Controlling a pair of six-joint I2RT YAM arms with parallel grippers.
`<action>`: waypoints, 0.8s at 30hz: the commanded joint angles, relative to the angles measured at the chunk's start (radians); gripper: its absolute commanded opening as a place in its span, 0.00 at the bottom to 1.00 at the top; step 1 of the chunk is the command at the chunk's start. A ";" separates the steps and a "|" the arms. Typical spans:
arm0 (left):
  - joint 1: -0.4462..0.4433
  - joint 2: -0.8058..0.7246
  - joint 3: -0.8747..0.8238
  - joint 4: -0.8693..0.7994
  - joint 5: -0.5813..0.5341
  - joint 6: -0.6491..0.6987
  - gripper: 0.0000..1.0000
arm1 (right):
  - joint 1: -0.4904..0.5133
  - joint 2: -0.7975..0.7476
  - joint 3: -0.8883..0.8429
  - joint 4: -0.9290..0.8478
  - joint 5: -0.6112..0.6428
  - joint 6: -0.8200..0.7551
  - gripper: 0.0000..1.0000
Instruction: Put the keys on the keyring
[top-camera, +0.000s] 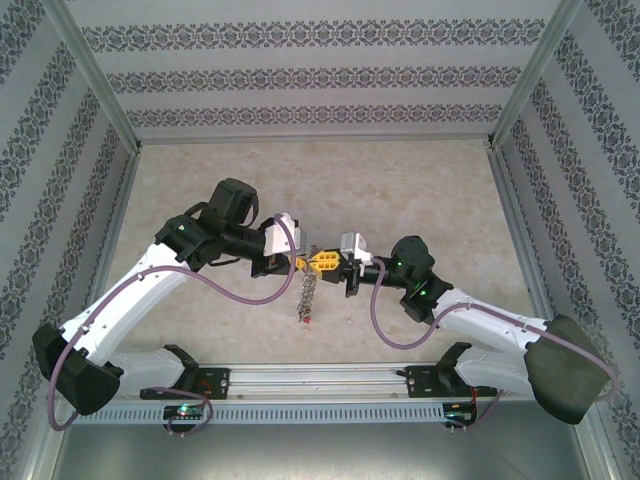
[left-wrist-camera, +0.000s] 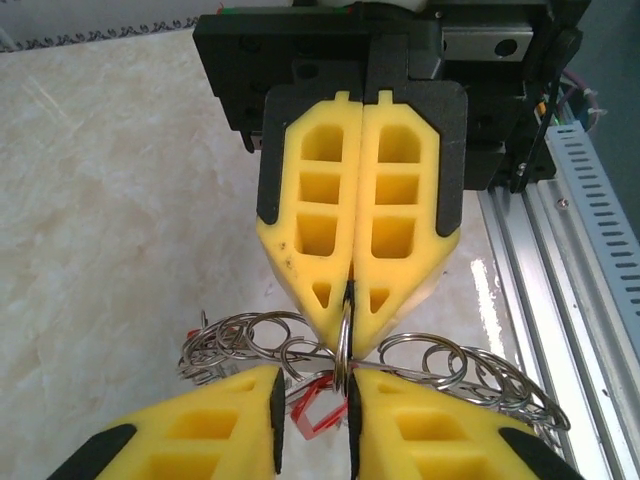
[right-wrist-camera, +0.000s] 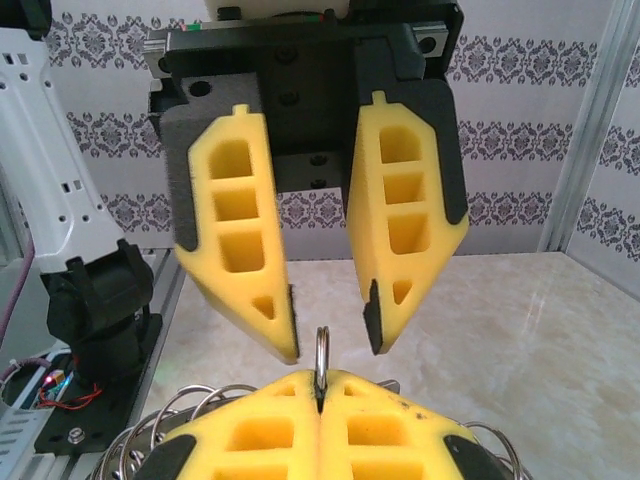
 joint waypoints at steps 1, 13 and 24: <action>0.009 0.002 0.003 0.004 0.017 0.002 0.21 | 0.004 0.000 0.047 0.079 -0.029 -0.017 0.00; 0.009 0.004 0.000 -0.034 0.070 0.051 0.16 | 0.009 0.005 0.051 0.081 -0.028 -0.019 0.00; 0.009 0.012 0.057 -0.142 -0.067 0.087 0.00 | 0.016 -0.111 0.062 -0.240 0.106 -0.223 0.27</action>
